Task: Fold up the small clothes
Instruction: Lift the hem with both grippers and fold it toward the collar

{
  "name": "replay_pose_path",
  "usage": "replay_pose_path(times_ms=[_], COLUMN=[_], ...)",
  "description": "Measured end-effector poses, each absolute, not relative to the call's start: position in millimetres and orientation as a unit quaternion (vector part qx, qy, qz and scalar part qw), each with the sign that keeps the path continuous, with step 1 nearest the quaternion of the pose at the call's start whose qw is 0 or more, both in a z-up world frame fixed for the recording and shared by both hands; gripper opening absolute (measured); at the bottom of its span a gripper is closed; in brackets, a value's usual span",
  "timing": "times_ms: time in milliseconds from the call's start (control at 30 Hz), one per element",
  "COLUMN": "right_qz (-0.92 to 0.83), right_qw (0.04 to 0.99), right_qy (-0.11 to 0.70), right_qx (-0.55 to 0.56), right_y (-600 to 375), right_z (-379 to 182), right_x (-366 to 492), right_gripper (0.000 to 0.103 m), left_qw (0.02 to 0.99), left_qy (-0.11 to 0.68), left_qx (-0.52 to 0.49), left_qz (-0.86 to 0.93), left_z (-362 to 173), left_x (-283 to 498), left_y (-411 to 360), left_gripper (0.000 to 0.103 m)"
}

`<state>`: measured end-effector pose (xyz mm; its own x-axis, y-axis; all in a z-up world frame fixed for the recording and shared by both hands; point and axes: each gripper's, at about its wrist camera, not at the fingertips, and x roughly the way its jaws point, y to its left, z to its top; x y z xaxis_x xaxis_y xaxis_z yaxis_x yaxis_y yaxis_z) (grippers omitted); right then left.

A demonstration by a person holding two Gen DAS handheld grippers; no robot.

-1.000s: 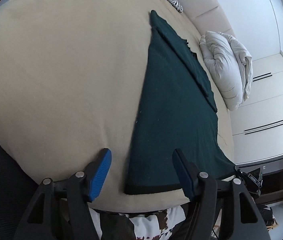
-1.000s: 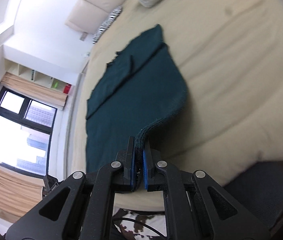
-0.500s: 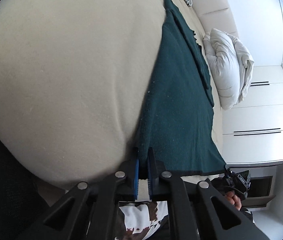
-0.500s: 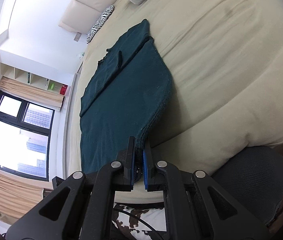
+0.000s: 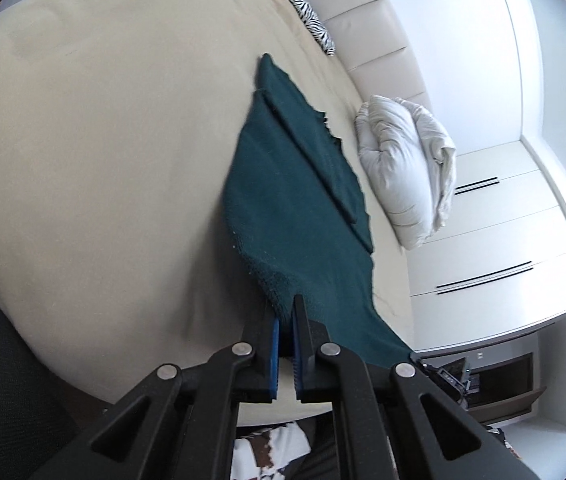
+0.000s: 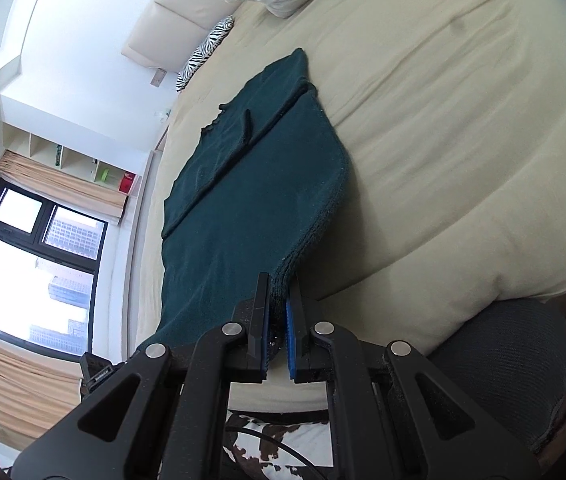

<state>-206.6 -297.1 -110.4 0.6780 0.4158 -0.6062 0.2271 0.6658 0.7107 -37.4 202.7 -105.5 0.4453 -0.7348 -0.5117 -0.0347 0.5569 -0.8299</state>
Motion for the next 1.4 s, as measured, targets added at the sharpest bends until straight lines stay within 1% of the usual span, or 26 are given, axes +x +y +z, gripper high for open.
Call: replay_pose_path(times_ms=[300, 667, 1100, 1400], right_qz=[0.085, 0.111, 0.093, 0.067], right_qw=[0.826, 0.848, 0.860, 0.866], right_qy=[0.373, 0.310, 0.280, 0.291], right_qx=[0.414, 0.416, 0.416, 0.402], right_y=[-289.1, -291.6, -316.5, -325.1], right_z=[-82.9, -29.3, 1.9, -7.9], right_x=[-195.1, -151.2, -33.9, 51.9], right_gripper=[0.005, 0.005, 0.005, 0.005], left_qw=[0.747, 0.757, 0.782, 0.785], left_qy=[0.433, 0.392, 0.381, 0.399], left_qx=[-0.433, -0.454, -0.431, -0.417], left_qz=[-0.261, -0.258, -0.242, -0.224], left_z=[-64.2, -34.1, -12.7, -32.9], left_x=[-17.9, 45.4, 148.2, 227.2], left_y=[193.1, 195.6, 172.8, 152.7], left_gripper=[0.006, 0.006, 0.006, 0.006])
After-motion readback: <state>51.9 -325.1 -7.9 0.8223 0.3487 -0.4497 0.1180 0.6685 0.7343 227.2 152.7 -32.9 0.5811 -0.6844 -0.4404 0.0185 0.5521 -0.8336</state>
